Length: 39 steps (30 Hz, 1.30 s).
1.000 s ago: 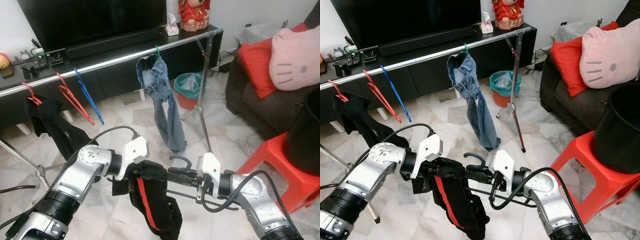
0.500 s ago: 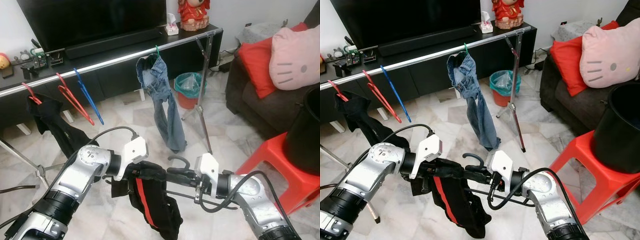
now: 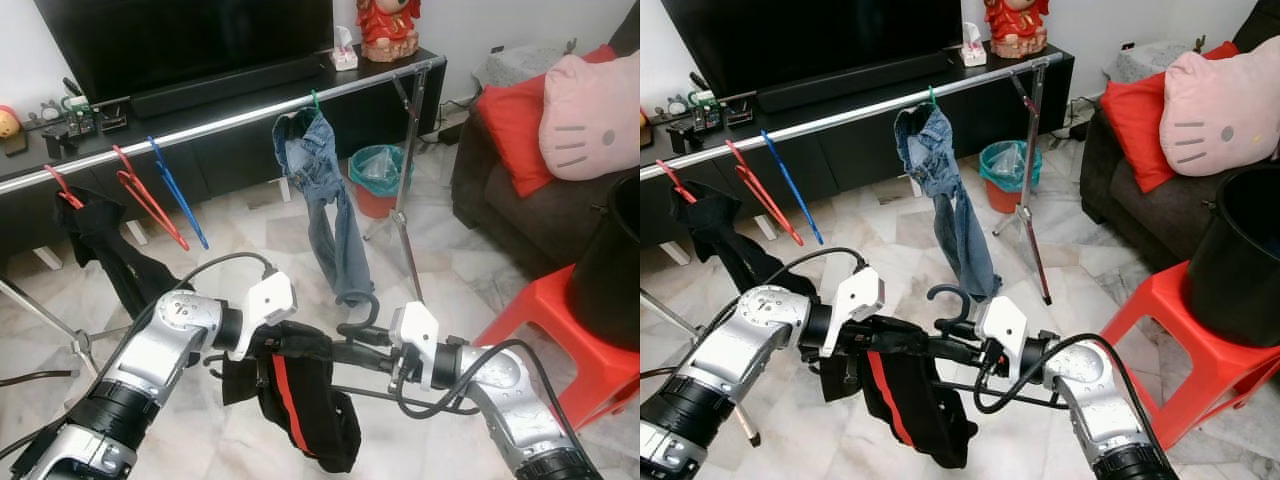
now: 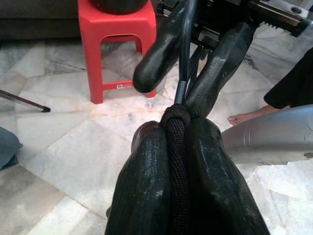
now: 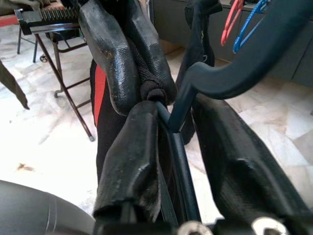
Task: Hang hanger
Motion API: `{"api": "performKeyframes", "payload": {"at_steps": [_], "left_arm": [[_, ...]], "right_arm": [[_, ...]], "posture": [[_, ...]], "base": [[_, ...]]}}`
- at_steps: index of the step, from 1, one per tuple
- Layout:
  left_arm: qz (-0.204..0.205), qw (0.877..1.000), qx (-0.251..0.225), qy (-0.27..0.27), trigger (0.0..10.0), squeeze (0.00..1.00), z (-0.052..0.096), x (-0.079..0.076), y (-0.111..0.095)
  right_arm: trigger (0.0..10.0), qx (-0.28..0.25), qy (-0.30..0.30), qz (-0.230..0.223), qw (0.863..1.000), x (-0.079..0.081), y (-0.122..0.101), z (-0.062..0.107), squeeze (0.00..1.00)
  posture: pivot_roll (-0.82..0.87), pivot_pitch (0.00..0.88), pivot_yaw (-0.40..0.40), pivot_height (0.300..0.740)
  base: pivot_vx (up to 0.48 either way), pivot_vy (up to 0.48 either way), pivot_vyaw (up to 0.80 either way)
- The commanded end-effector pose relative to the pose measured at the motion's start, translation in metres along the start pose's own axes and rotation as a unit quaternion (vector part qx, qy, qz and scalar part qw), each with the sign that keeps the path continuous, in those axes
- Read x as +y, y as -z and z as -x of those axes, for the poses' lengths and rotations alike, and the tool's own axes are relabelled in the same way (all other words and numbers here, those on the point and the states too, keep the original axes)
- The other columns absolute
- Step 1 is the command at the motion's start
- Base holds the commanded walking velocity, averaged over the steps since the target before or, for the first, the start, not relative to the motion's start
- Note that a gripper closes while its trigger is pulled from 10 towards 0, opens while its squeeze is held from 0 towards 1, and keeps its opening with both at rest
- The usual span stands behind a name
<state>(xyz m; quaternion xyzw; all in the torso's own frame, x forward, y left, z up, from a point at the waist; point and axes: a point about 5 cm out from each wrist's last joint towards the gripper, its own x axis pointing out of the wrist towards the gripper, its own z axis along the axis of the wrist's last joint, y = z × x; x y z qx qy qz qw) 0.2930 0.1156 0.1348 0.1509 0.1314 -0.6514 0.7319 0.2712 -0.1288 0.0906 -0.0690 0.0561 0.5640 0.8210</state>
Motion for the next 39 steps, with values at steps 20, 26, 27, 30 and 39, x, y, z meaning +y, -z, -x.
{"api": "performKeyframes", "payload": {"at_steps": [20,26,27,30,39], "left_arm": [[0.0,1.0,-0.004,-0.026,0.0,0.0,0.009,0.008,0.001],[0.004,0.999,-0.003,-0.037,0.0,0.0,0.01,0.011,0.004],[0.004,0.999,-0.004,-0.039,0.0,0.0,0.01,0.011,0.004],[0.004,0.999,-0.003,-0.046,0.0,0.0,0.012,0.013,0.005],[-0.003,0.998,-0.015,-0.067,0.0,0.0,0.012,0.018,0.003]], "right_arm": [[10.0,-0.008,-0.04,-0.014,0.999,0.008,-0.005,0.001,1.0],[10.0,-0.011,-0.035,-0.018,0.999,0.009,-0.005,0.005,1.0],[10.0,-0.01,-0.033,-0.018,0.999,0.009,-0.005,0.006,1.0],[10.0,-0.009,-0.021,-0.021,1.0,0.009,-0.003,0.011,1.0],[10.0,0.003,-0.004,-0.018,1.0,0.012,0.003,0.019,0.0]], "posture": [[0.1,0.028,0.115,0.74],[0.1,0.03,0.115,0.74],[0.1,0.03,0.115,0.74],[0.1,0.033,0.115,0.74],[0.09,0.033,0.115,0.74]], "base": [[0.0,0.0,0.0],[0.0,0.0,0.0],[0.0,0.0,0.0],[0.0,0.0,0.0],[0.0,0.0,0.0]]}}
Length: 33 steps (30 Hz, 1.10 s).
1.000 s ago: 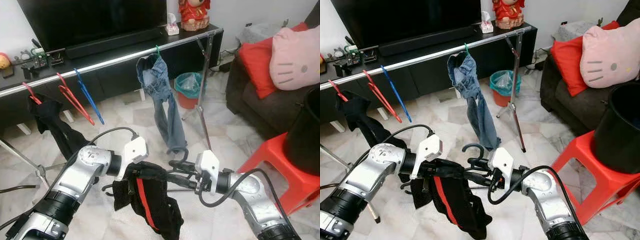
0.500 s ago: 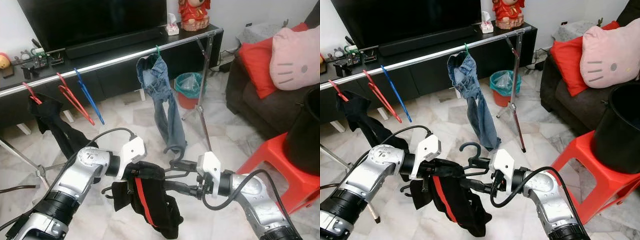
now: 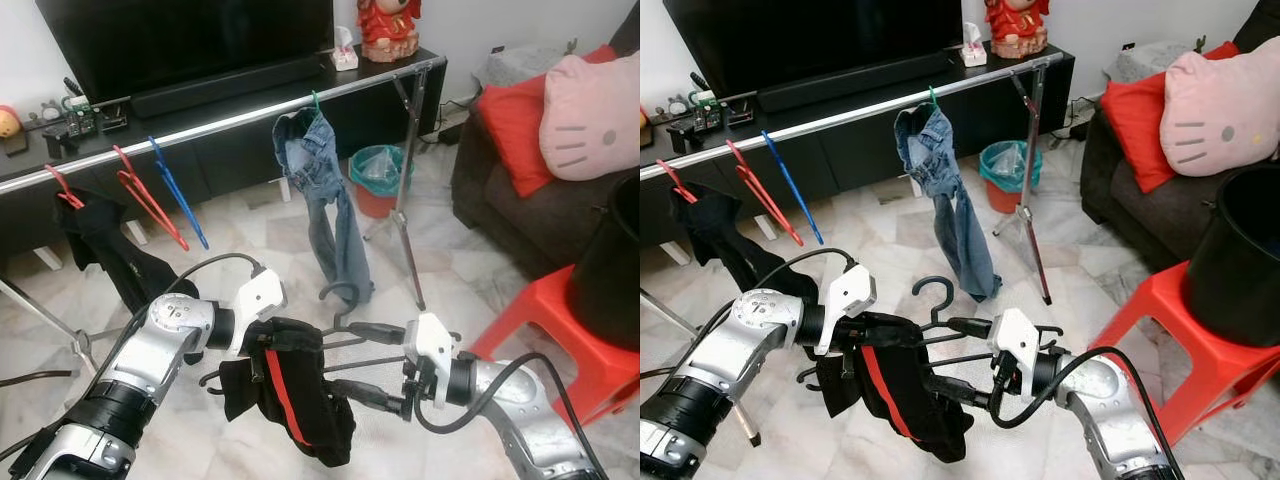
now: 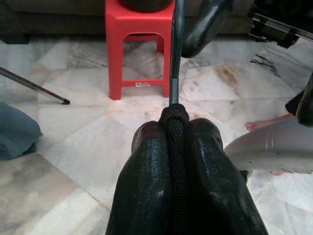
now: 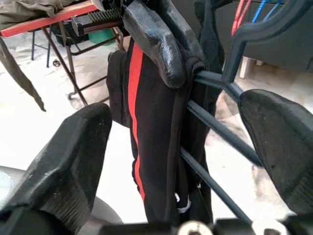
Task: Hang hanger
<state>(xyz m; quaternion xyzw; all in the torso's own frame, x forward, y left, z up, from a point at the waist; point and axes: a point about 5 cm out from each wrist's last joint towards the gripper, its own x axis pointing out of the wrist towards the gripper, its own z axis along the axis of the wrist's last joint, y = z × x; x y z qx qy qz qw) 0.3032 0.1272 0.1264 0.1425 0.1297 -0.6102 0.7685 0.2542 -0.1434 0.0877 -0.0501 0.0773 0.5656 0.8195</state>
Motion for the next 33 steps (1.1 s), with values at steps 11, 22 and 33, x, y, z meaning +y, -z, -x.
{"api": "performKeyframes", "payload": {"at_steps": [11,22,33], "left_arm": [[-0.035,0.999,0.01,-0.03,10.0,0.0,0.013,0.012,-0.004],[-0.04,0.994,0.035,-0.095,10.0,0.0,0.019,0.022,0.01],[-0.038,0.972,0.018,-0.229,10.0,0.0,0.026,0.043,0.012]], "right_arm": [[10.0,-0.033,0.179,0.055,0.982,-0.032,-0.012,0.017,0.0],[10.0,-0.254,0.374,-0.002,0.892,-0.058,-0.057,0.049,0.0],[10.0,-0.322,0.6,-0.088,0.727,-0.068,-0.036,0.101,0.0]], "posture": [[0.1,0.035,0.116,0.74],[0.09,0.029,0.116,0.74],[0.08,0.012,0.116,0.74]], "base": [[0.0,0.0,0.0],[0.0,0.0,0.0],[0.0,0.0,0.0]]}}
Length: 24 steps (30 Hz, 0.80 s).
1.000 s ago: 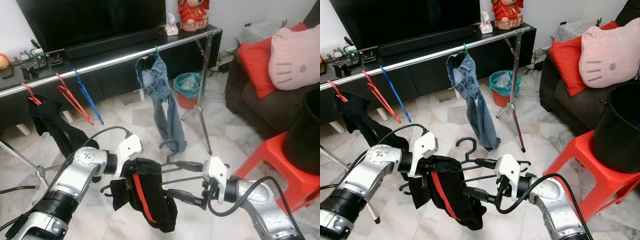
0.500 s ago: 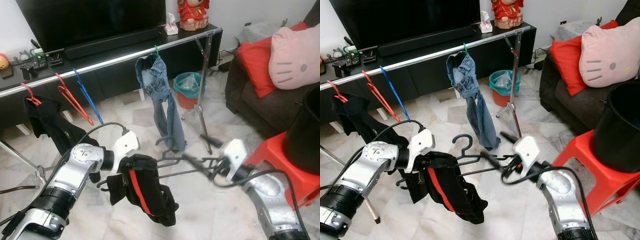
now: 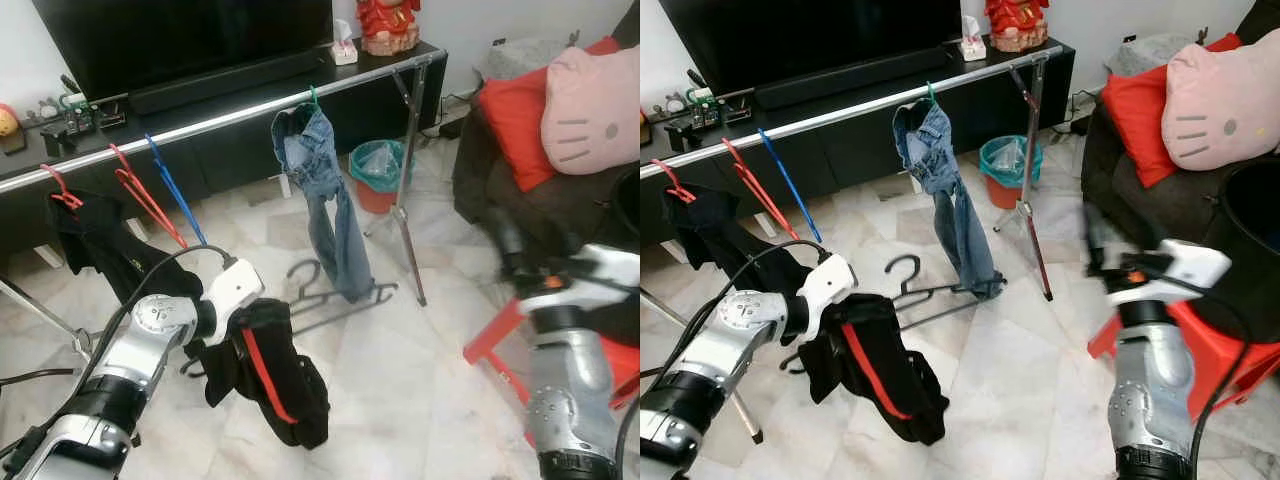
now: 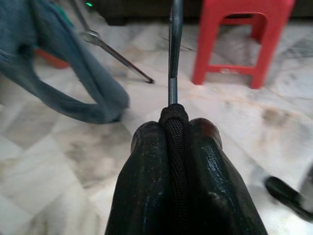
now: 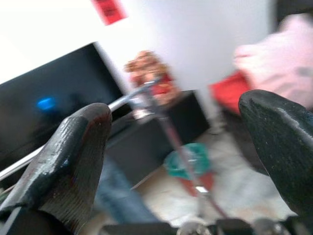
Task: Hang hanger
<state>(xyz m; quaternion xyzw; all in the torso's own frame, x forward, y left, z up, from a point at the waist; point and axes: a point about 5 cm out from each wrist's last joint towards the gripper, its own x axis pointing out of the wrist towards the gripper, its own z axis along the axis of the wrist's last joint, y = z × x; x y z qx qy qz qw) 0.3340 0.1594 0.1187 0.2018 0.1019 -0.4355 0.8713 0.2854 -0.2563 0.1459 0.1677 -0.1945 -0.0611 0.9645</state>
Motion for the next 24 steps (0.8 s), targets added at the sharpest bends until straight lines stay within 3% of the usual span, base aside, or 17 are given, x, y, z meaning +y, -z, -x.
{"api": "performKeyframes", "payload": {"at_steps": [1,4,6,7,10,13,15,17,24], "left_arm": [[-0.004,0.999,-0.019,-0.046,10.0,0.0,0.003,0.013,-0.007],[0.024,0.993,-0.04,-0.105,10.0,0.0,0.005,0.022,-0.006],[0.051,0.983,-0.055,-0.171,10.0,0.0,0.009,0.03,-0.001],[0.051,0.983,-0.055,-0.171,10.0,0.0,0.009,0.03,-0.001],[0.085,0.964,-0.084,-0.24,10.0,0.0,0.012,0.037,-0.001],[0.106,0.953,-0.107,-0.261,10.0,0.0,0.013,0.039,-0.005],[0.125,0.95,-0.129,-0.256,10.0,0.0,0.012,0.039,-0.01],[0.144,0.95,-0.165,-0.222,10.0,0.0,0.009,0.035,-0.02],[0.118,0.965,-0.196,-0.126,10.0,0.0,0.012,0.026,-0.041]], "right_arm": [[10.0,0.015,0.019,-0.003,1.0,-0.002,0.009,0.005,0.0],[10.0,0.053,0.019,0.016,0.998,-0.001,0.023,0.013,0.0],[10.0,0.101,0.033,0.017,0.994,0.0,0.043,0.023,0.0],[10.0,0.101,0.033,0.017,0.994,0.0,0.043,0.023,0.0],[10.0,0.171,0.059,0.008,0.983,-0.002,0.074,0.04,0.0],[10.0,0.214,0.072,-0.006,0.974,-0.002,0.094,0.052,0.0],[10.0,0.243,0.069,0.002,0.968,-0.002,0.105,0.06,0.0],[10.0,0.268,0.054,-0.017,0.962,0.002,0.115,0.067,0.0],[10.0,0.295,-0.02,-0.082,0.952,0.018,0.127,0.07,0.0]], "posture": [[0.08,0.004,0.114,0.74],[0.07,0.001,0.114,0.74],[0.07,0.0,0.108,0.74],[0.07,0.0,0.108,0.74],[0.07,0.001,0.106,0.74],[0.08,0.01,0.101,0.74],[0.08,0.017,0.097,0.74],[0.09,0.022,0.094,0.74],[0.1,0.036,0.094,0.74]], "base": [[0.0,0.0,0.0],[0.0,0.0,0.0],[0.0,0.0,0.0],[0.0,0.0,0.0],[0.0,0.0,0.0],[0.0,0.0,0.0],[0.0,0.0,0.0],[0.0,0.0,0.0],[0.0,0.0,0.0]]}}
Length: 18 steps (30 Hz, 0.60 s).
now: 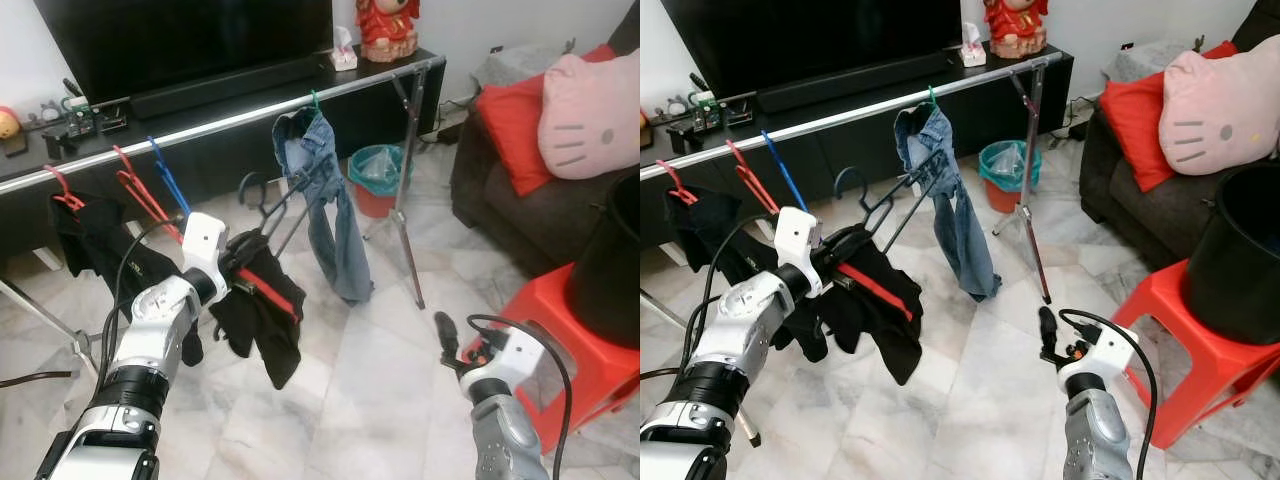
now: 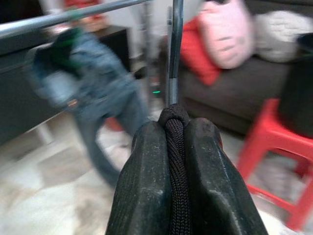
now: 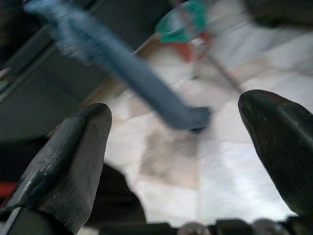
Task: Hang hanger
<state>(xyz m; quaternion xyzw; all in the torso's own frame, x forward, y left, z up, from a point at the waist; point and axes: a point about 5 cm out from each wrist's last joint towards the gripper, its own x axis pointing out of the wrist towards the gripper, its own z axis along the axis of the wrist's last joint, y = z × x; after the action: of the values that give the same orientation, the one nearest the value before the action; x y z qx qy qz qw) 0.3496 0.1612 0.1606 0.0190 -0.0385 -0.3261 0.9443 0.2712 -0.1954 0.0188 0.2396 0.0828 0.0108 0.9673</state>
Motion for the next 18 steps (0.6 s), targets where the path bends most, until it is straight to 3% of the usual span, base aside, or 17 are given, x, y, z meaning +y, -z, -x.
{"api": "performKeyframes", "payload": {"at_steps": [1,7,9,14,18], "left_arm": [[-0.005,1.0,-0.006,0.021,10.0,0.0,0.004,0.0,-0.007],[-0.01,0.996,0.012,0.085,10.0,0.0,0.006,-0.007,-0.011],[-0.013,0.994,0.023,0.109,10.0,0.0,0.009,-0.01,-0.012],[-0.012,0.991,0.025,0.132,10.0,0.0,0.01,-0.015,-0.017],[-0.014,0.987,0.016,0.161,10.0,0.0,0.007,-0.021,-0.026]], "right_arm": [[10.0,0.012,-0.019,-0.021,1.0,0.006,0.005,-0.002,0.0],[10.0,0.017,-0.044,-0.065,0.997,0.002,0.007,-0.002,0.0],[10.0,0.01,-0.058,-0.099,0.993,0.0,0.006,-0.001,0.0],[10.0,0.022,-0.077,-0.116,0.99,0.0,0.01,0.001,0.0],[10.0,0.085,-0.105,-0.136,0.981,0.002,0.027,0.008,0.0]], "posture": [[0.1,0.036,0.094,0.74],[0.1,0.041,0.095,0.74],[0.1,0.047,0.1,0.74],[0.1,0.044,0.101,0.74],[0.1,0.037,0.105,0.74]], "base": [[0.0,0.0,0.0],[0.0,0.0,0.0],[0.0,0.0,0.0],[0.0,0.0,0.0],[0.0,0.0,0.0]]}}
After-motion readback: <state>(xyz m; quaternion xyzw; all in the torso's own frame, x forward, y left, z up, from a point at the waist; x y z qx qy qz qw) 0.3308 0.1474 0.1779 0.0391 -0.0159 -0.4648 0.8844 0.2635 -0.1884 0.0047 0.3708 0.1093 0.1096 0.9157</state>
